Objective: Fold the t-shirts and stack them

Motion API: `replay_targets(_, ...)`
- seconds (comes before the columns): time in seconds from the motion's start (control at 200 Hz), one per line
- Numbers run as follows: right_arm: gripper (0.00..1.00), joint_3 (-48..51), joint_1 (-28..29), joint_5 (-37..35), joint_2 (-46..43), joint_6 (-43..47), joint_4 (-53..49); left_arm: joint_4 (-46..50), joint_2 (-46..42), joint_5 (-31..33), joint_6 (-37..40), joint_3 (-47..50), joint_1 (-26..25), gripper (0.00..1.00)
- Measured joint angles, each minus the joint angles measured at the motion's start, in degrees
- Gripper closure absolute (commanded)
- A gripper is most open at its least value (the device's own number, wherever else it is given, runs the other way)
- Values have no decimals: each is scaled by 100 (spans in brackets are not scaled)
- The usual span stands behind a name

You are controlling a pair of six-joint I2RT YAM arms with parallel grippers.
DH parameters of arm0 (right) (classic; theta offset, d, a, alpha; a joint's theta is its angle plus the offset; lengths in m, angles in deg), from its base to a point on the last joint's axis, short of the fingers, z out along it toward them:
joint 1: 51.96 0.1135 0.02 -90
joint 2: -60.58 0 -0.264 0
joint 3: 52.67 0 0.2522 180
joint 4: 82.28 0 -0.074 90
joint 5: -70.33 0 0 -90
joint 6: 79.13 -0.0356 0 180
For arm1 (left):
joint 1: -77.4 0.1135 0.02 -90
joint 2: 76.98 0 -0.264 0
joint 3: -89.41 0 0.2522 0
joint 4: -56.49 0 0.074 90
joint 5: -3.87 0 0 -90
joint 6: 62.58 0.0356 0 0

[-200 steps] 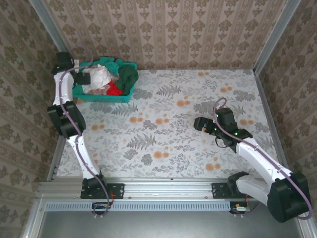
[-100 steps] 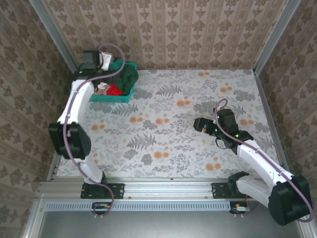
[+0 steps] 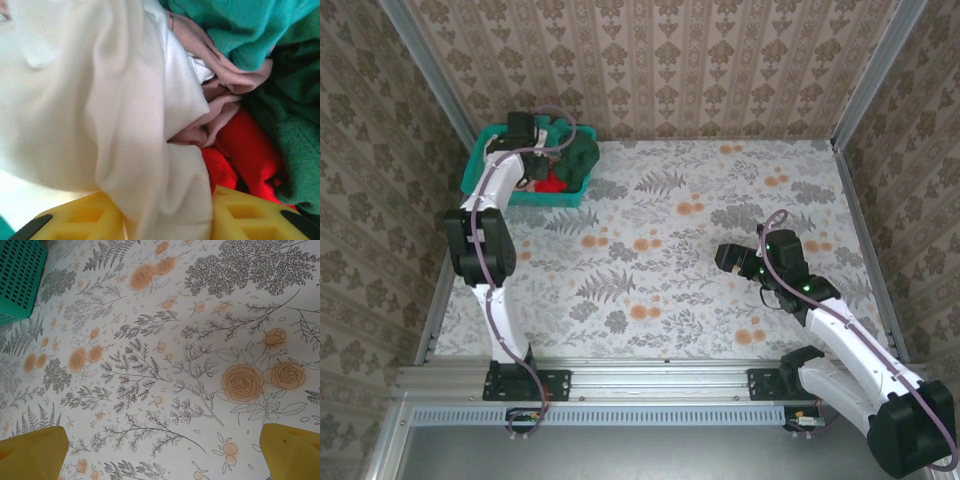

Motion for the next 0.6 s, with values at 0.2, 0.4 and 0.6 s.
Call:
replay_targets(0.2, 0, 0, 0, -13, 63, 2, 2, -31, -168, 111, -39, -37, 11, 44)
replay_targets(0.4, 0, 2, 0, -7, 186, 0, 4, 70, -201, -33, -103, -323, 120, 59)
replay_targets(0.6, 0, 2, 0, 0, 186, 2, 7, 98, -190, -26, -138, -448, 195, 88)
